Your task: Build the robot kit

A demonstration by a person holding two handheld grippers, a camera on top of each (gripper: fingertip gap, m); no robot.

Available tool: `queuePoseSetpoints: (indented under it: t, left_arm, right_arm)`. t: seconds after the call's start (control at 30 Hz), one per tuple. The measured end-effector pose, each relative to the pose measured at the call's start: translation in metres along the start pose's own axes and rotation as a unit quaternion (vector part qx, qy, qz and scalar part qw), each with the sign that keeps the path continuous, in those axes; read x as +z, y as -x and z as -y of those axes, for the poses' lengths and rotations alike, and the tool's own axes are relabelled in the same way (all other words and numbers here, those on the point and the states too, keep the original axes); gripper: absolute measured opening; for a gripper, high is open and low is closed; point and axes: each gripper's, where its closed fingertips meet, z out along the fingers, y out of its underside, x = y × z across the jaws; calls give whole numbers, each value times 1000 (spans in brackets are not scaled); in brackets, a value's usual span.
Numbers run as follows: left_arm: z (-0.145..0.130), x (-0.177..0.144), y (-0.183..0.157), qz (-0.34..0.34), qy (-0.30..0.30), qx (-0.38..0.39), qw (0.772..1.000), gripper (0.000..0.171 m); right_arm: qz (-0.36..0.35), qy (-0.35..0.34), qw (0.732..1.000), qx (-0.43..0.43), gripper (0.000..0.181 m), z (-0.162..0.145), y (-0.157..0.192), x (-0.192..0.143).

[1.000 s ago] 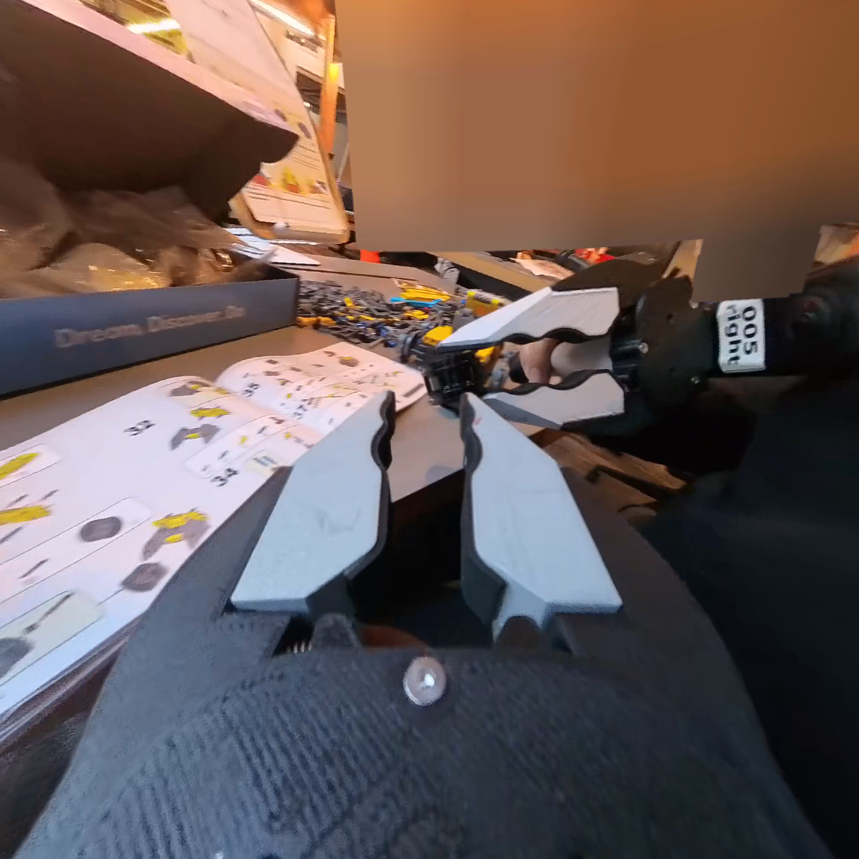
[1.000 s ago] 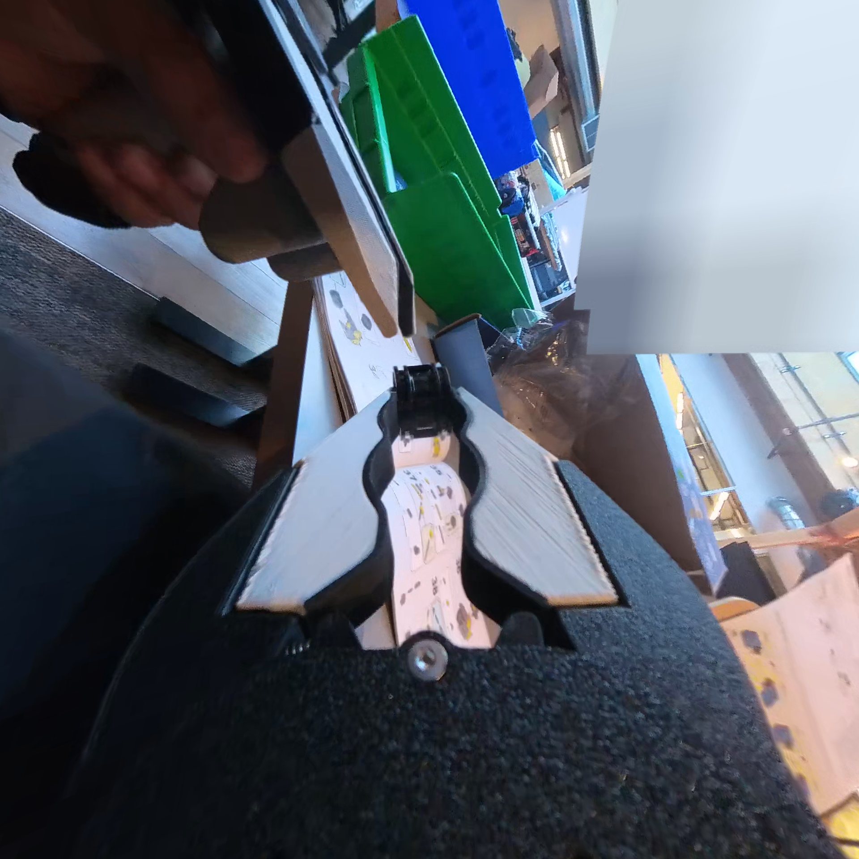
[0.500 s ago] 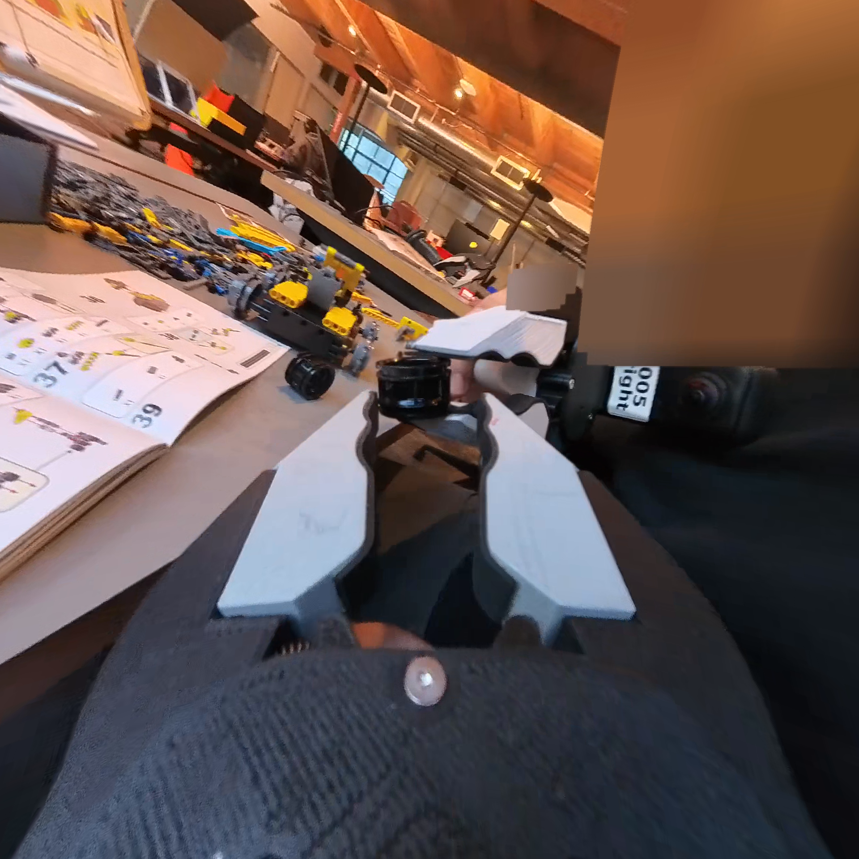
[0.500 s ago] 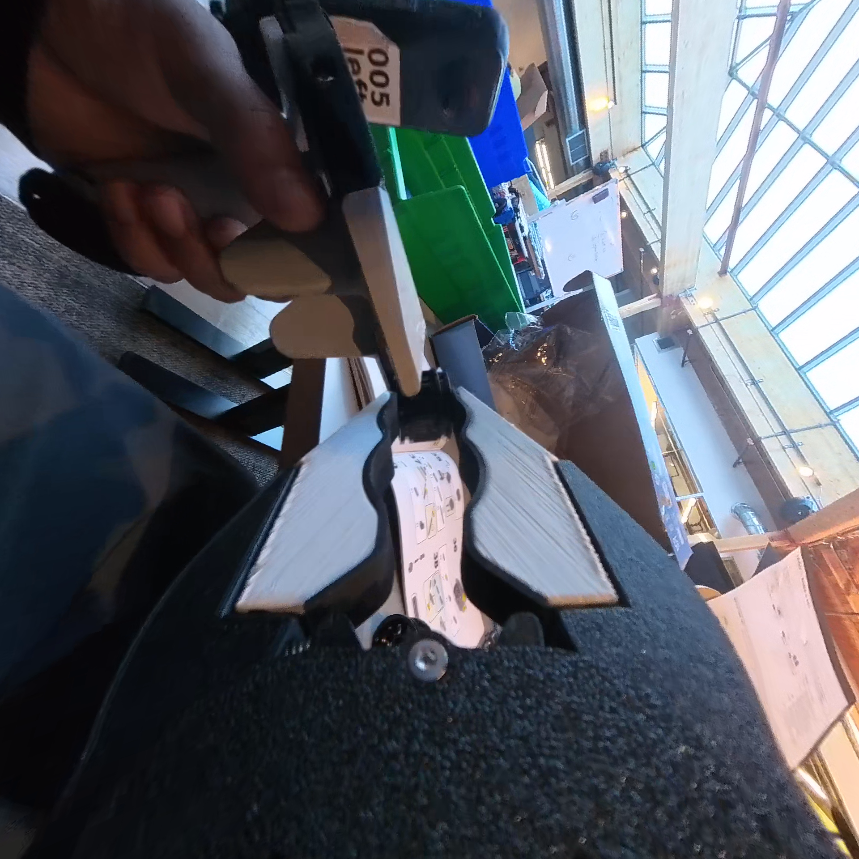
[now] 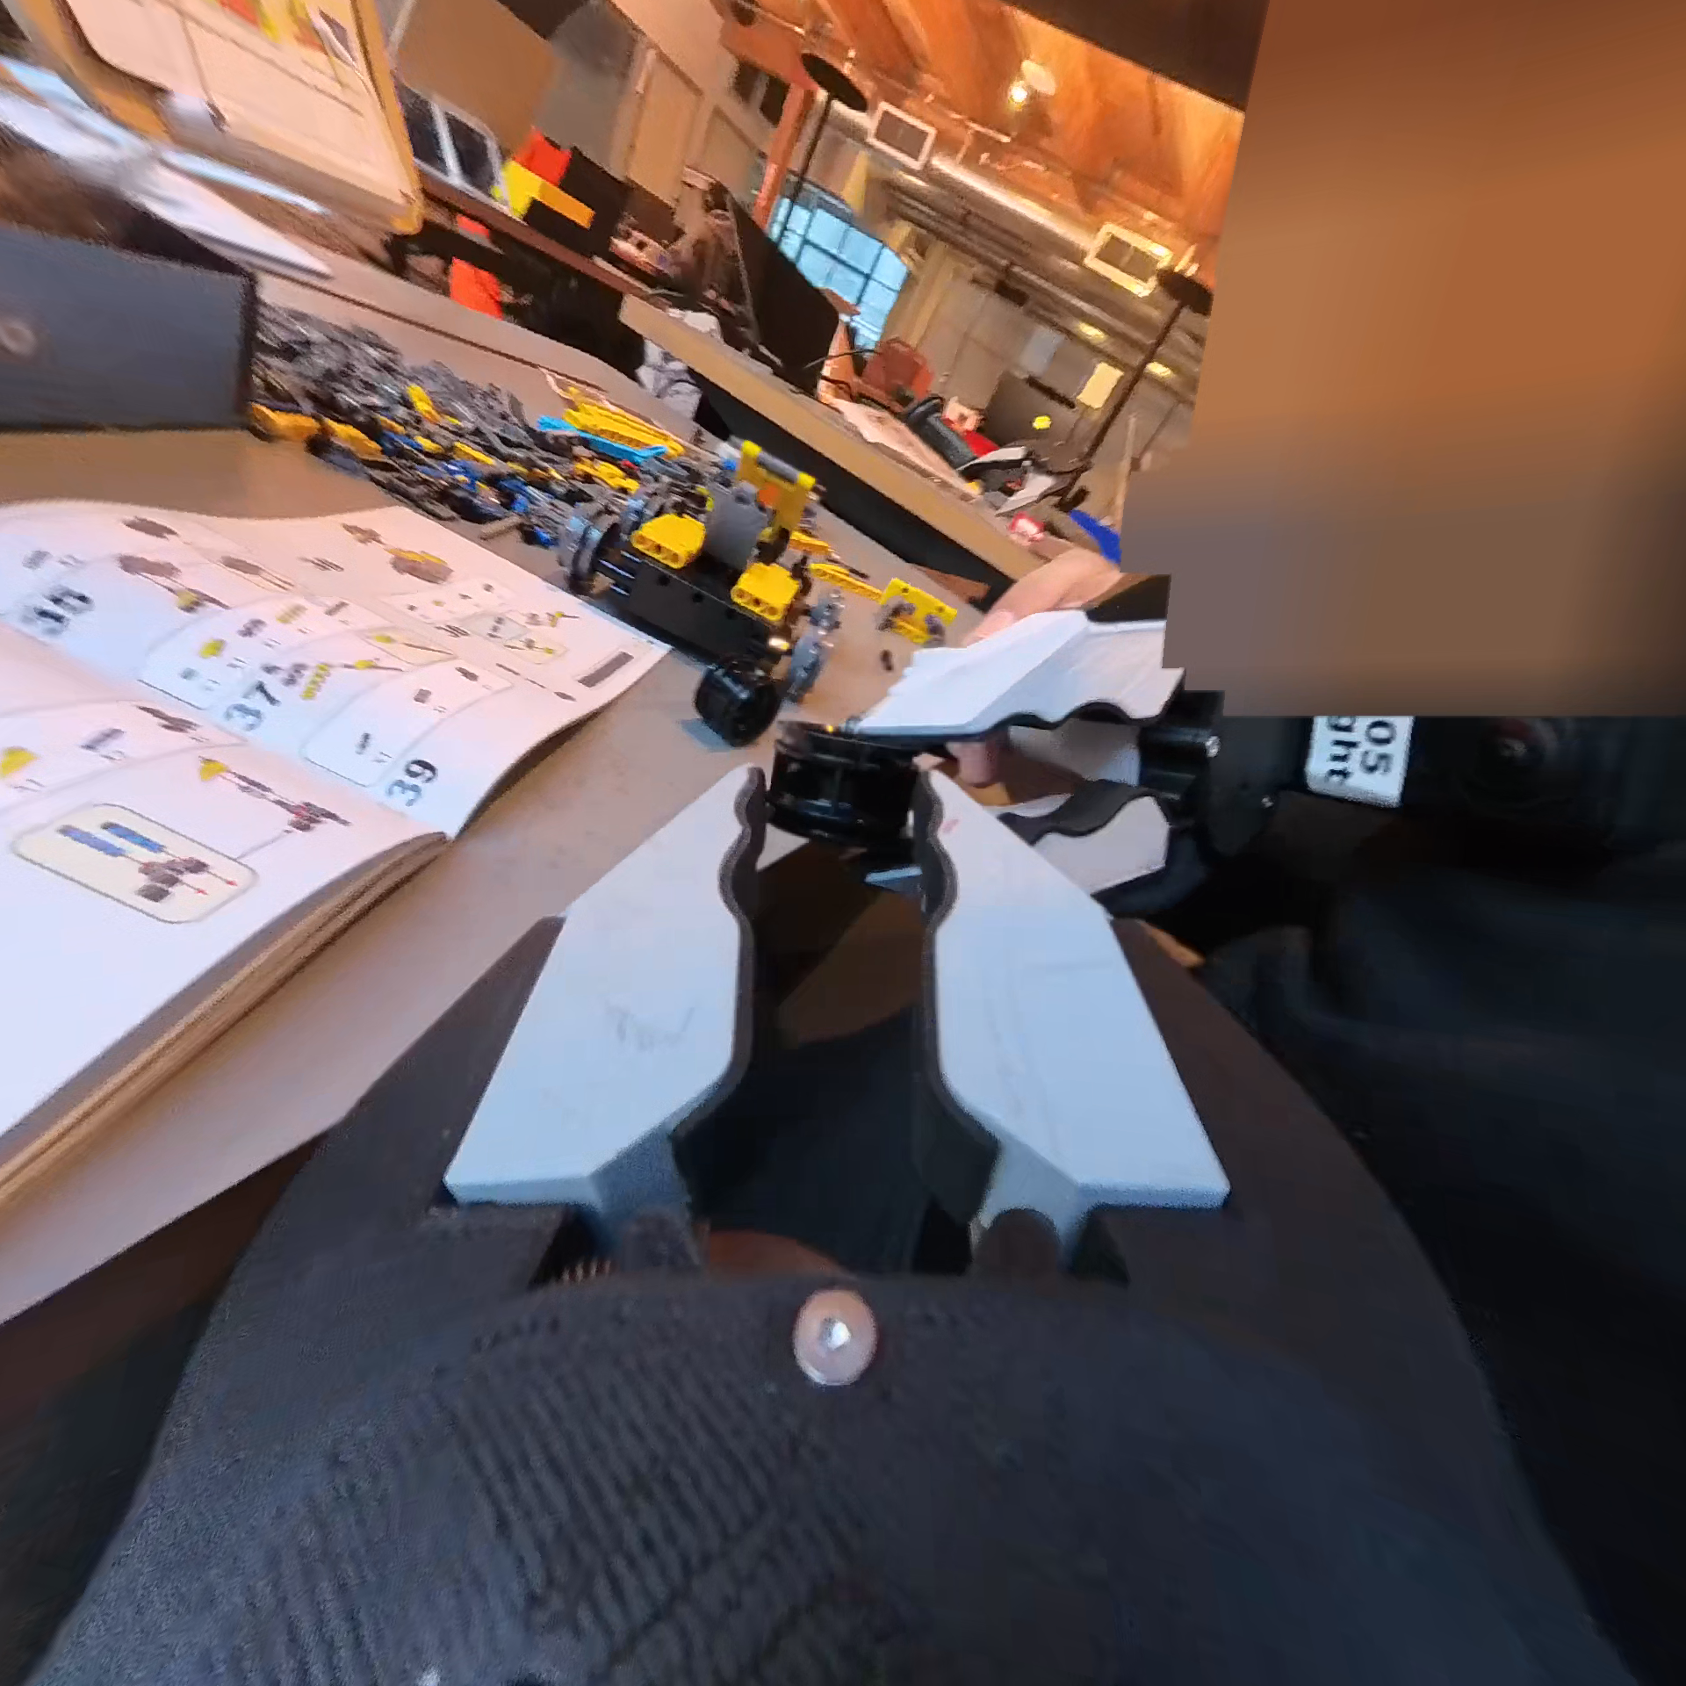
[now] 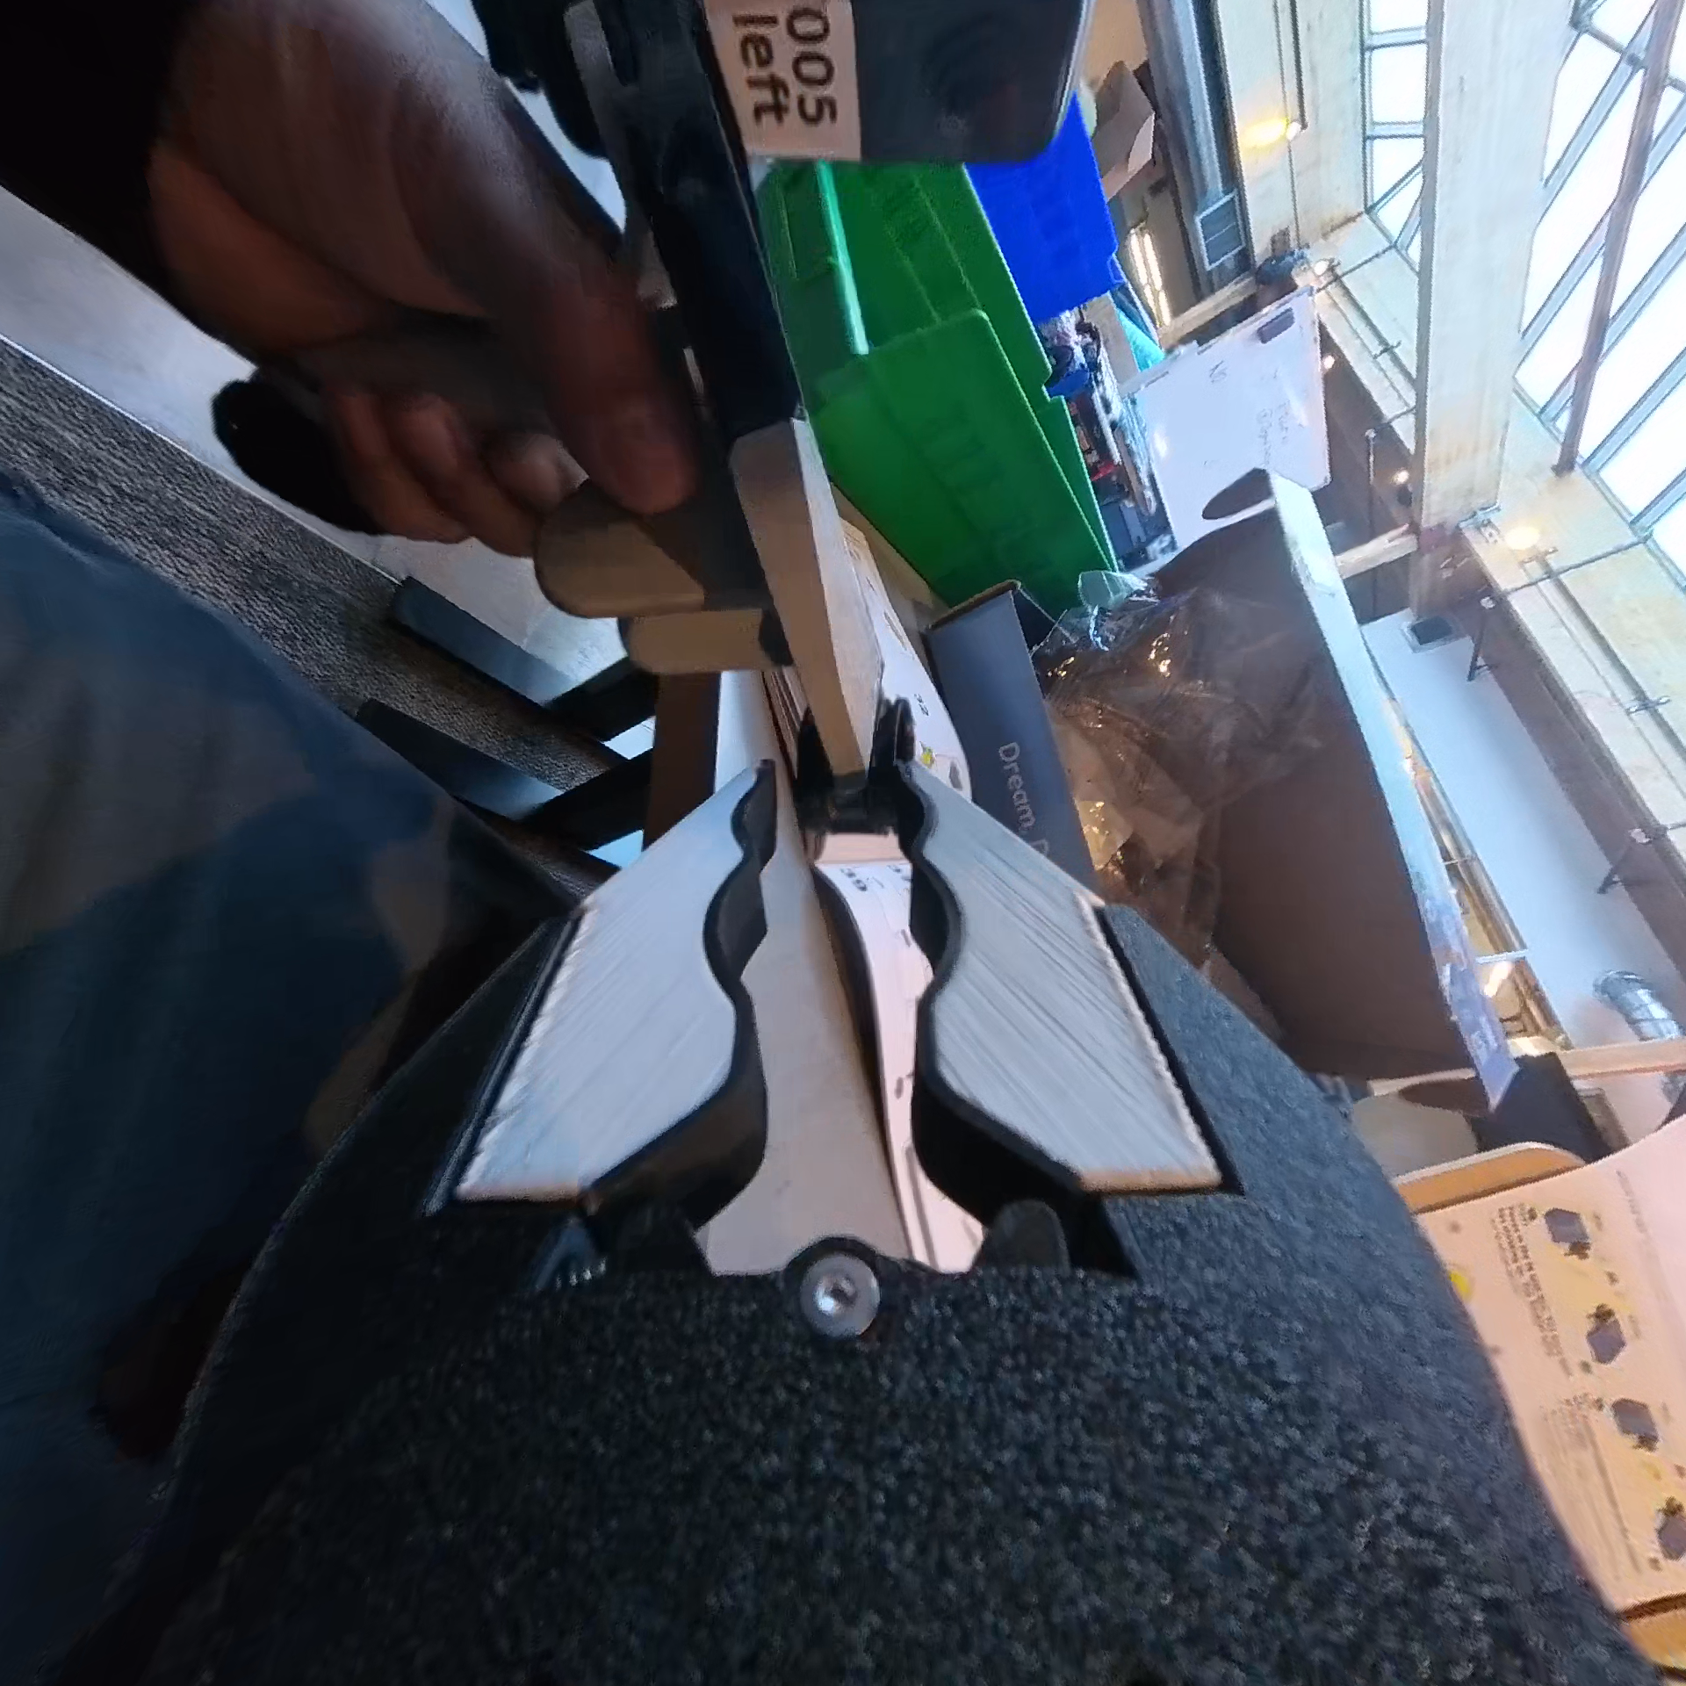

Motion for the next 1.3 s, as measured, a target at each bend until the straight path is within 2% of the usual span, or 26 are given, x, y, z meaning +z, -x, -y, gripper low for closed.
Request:
queuePoseSetpoints:
  t: [0.13, 0.27, 0.5, 0.63, 0.8, 1.03, 1.1, 1.17, 1.2, 1.3]
  left_arm:
    - [3, -6, 12, 64, 4, 74, 995, 31]
    - [4, -13, 20, 100, 11, 125, 987, 31]
    - [4, -14, 24, 103, 7, 132, 986, 31]
    - [2, -10, 22, 95, 7, 135, 986, 31]
    - [3, -6, 17, 84, -5, 145, 986, 31]
    - [0, 0, 13, 68, -6, 153, 986, 31]
    - [-1, 2, 11, 61, -4, 157, 986, 31]
    - [-4, 4, 7, 49, 0, 157, 986, 31]
    - [-6, 6, 6, 45, 3, 157, 987, 31]
    - [-12, 10, 2, 32, 17, 156, 987, 31]
  right_arm:
    - [5, 24, 998, 55, 27, -19, -2, -12]
    - [0, 84, 985, 151, 26, -66, -5, -41]
    - [-55, 182, 943, 274, 28, -138, -20, -106]
    - [-59, 218, 924, 308, 37, -166, -20, -122]
    - [-37, 230, 925, 301, 26, -177, -12, -120]
    - [-34, 219, 928, 299, 28, -173, -12, -122]
    - [-44, 210, 928, 303, 27, -170, -16, -129]
    - [-73, 205, 928, 301, 16, -170, -27, -142]
    - [-95, 203, 926, 305, 16, -172, -36, -150]
    - [-139, 193, 904, 357, 31, -186, -57, -179]
